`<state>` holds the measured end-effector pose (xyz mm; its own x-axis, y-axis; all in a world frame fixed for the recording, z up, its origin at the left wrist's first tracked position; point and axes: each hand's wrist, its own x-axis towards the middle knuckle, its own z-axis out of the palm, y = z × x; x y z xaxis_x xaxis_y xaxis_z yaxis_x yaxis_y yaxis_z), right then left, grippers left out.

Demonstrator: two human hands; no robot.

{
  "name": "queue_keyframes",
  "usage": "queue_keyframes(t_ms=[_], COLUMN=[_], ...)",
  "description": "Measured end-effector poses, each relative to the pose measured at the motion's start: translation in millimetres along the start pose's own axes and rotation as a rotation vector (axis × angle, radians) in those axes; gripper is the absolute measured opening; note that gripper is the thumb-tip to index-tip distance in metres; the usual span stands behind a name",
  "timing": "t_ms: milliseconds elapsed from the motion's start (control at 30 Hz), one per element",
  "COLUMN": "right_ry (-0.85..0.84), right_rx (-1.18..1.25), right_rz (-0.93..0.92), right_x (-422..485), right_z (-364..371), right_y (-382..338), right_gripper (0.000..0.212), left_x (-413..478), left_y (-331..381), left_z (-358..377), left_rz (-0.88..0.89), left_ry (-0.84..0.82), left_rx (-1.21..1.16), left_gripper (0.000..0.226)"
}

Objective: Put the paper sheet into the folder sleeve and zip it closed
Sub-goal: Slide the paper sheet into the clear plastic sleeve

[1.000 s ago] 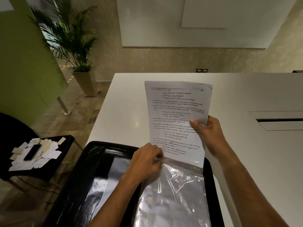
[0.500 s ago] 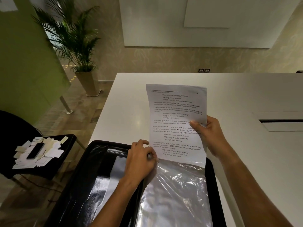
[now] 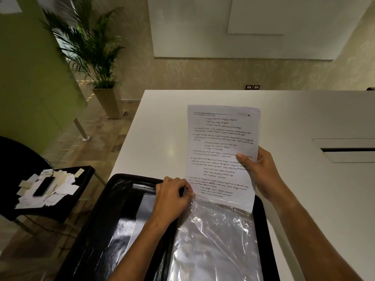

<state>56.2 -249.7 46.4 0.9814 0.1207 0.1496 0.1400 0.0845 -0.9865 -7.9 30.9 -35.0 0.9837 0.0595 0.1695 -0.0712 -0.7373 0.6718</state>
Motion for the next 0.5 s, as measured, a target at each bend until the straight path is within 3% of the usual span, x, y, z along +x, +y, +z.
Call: queue_keyframes(t_ms=[300, 500], right_ry=[0.003, 0.052], right_rx=[-0.067, -0.302], right_rz=[-0.03, -0.084], right_x=[3, 13], right_z=[3, 7], right_y=[-4, -12], right_gripper=[0.03, 0.033], left_x=[11, 17], left_y=[-4, -8], left_z=[-3, -9], left_rz=[-0.041, -0.037], left_ry=[-0.1, -0.231], left_rx=[-0.031, -0.294], left_gripper=[0.017, 0.016])
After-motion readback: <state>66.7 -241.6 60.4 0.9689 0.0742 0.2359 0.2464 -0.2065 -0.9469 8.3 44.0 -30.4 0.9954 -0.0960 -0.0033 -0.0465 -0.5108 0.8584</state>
